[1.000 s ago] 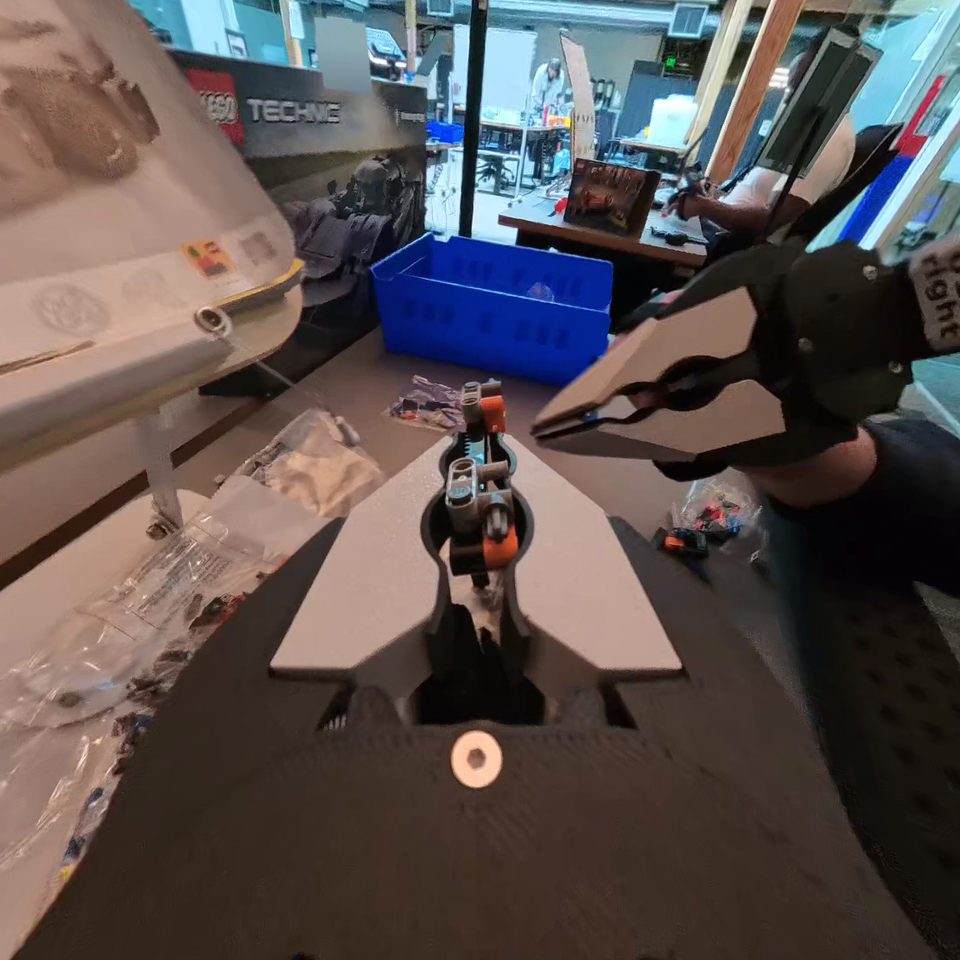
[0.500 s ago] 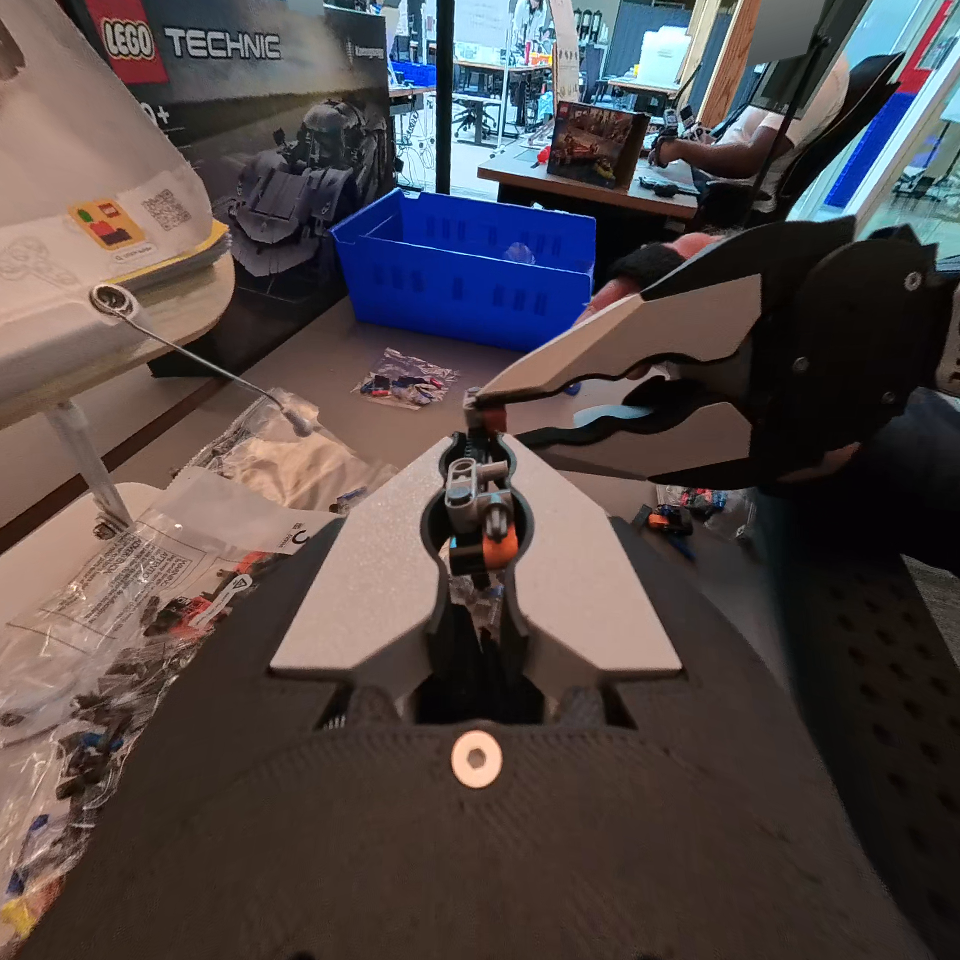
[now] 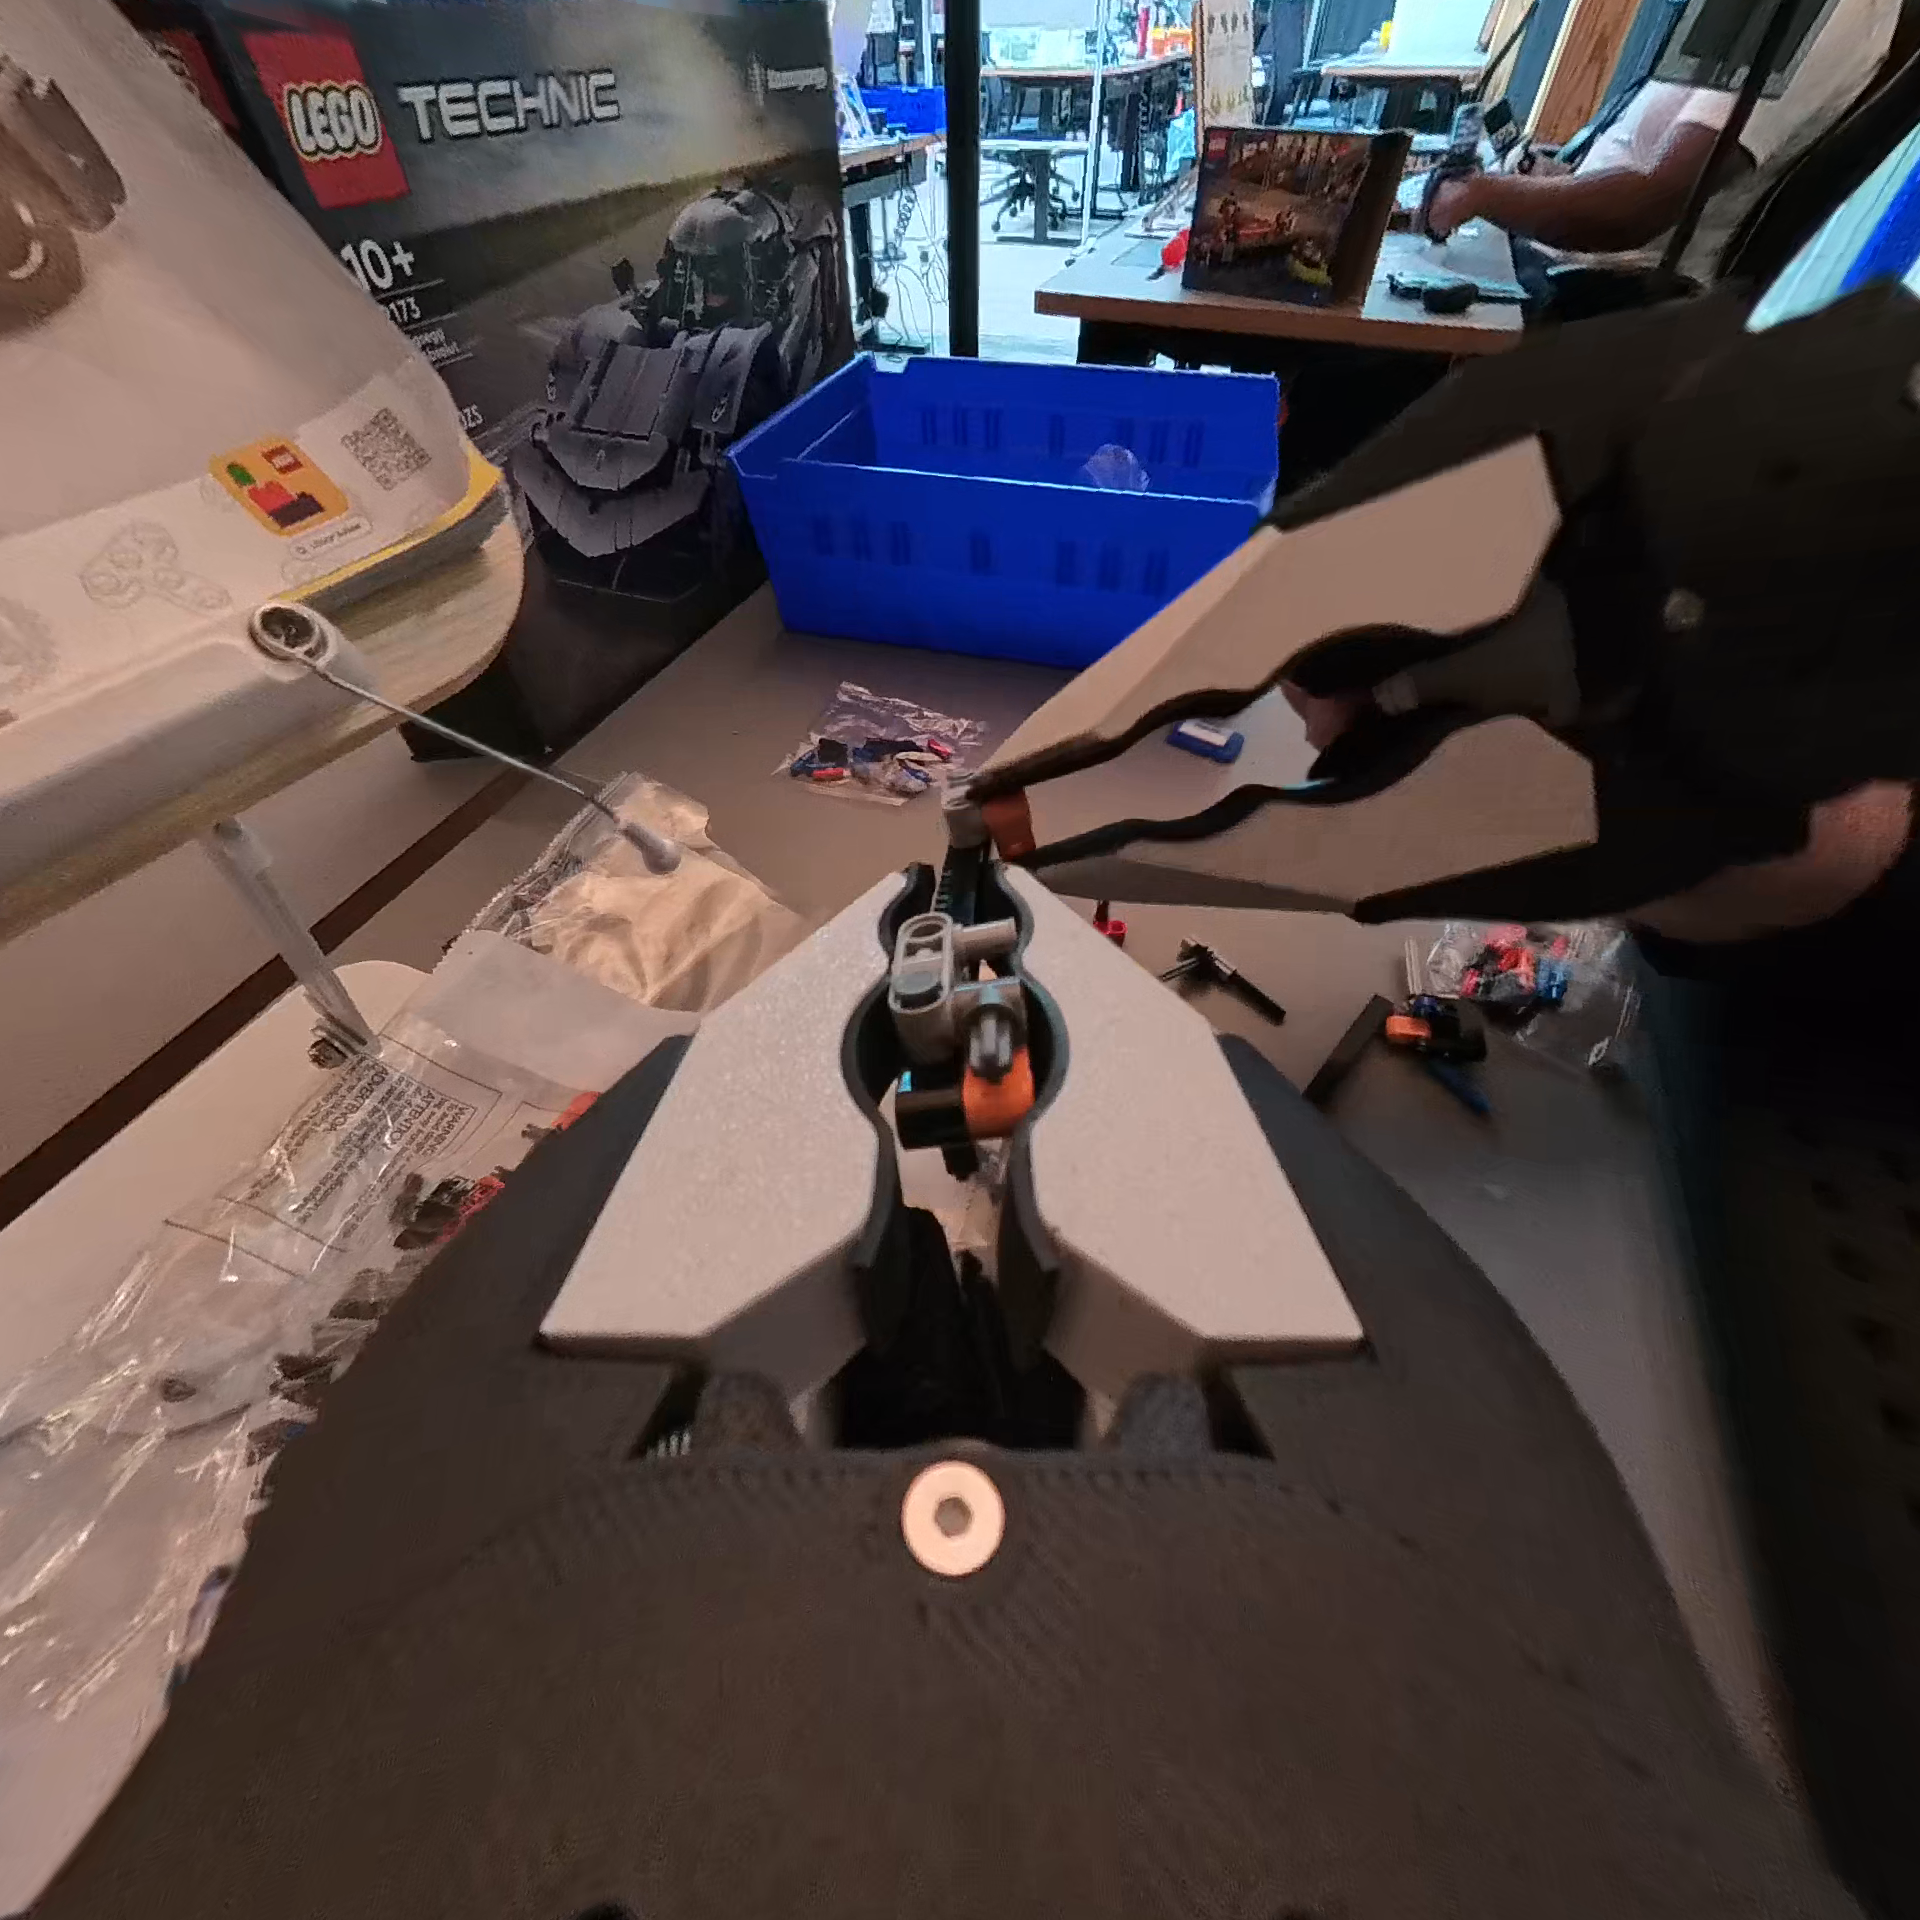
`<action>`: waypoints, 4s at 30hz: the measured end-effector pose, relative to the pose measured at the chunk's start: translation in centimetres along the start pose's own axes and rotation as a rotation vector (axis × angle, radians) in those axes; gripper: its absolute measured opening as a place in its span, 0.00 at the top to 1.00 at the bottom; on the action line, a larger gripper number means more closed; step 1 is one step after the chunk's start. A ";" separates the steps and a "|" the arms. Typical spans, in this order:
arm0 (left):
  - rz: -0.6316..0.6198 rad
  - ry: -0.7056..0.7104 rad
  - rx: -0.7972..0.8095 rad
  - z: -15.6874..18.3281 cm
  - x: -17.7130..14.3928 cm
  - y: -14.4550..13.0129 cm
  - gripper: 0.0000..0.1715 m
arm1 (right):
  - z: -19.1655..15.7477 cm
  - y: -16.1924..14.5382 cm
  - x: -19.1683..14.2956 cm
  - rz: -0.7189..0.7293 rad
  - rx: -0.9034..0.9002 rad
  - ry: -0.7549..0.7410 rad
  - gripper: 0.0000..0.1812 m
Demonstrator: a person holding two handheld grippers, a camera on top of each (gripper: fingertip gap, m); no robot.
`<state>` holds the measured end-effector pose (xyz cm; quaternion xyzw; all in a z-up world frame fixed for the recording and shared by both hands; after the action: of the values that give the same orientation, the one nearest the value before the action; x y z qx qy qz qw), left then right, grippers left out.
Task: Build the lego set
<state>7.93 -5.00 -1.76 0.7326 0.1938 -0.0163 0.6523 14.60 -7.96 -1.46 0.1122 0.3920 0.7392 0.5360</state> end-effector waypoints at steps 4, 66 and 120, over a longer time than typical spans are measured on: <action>0.010 -0.009 -0.073 -0.5 -0.2 -0.3 0.94 | -0.5 0.3 0.2 -0.042 -0.094 -0.067 0.98; 0.254 -0.039 0.001 1.1 -1.7 2.9 0.94 | 1.6 1.3 -2.7 0.099 0.178 -0.041 0.92; 0.180 -0.306 0.215 3.6 -3.2 2.1 0.94 | 1.0 1.5 -4.5 0.381 0.667 0.638 0.93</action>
<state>6.47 -9.45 0.63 0.8013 0.0233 -0.0898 0.5910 15.92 -11.63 1.45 0.1153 0.7240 0.6560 0.1795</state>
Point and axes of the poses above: each gripper's, where its closed fingertips meet, x out along the fingers, y out of its top, z = x × y across the jaws, the point moved 5 cm from there along -x, back along the fingers, and after that the axes turned 8 degrees about x, right-handed, at the moved point
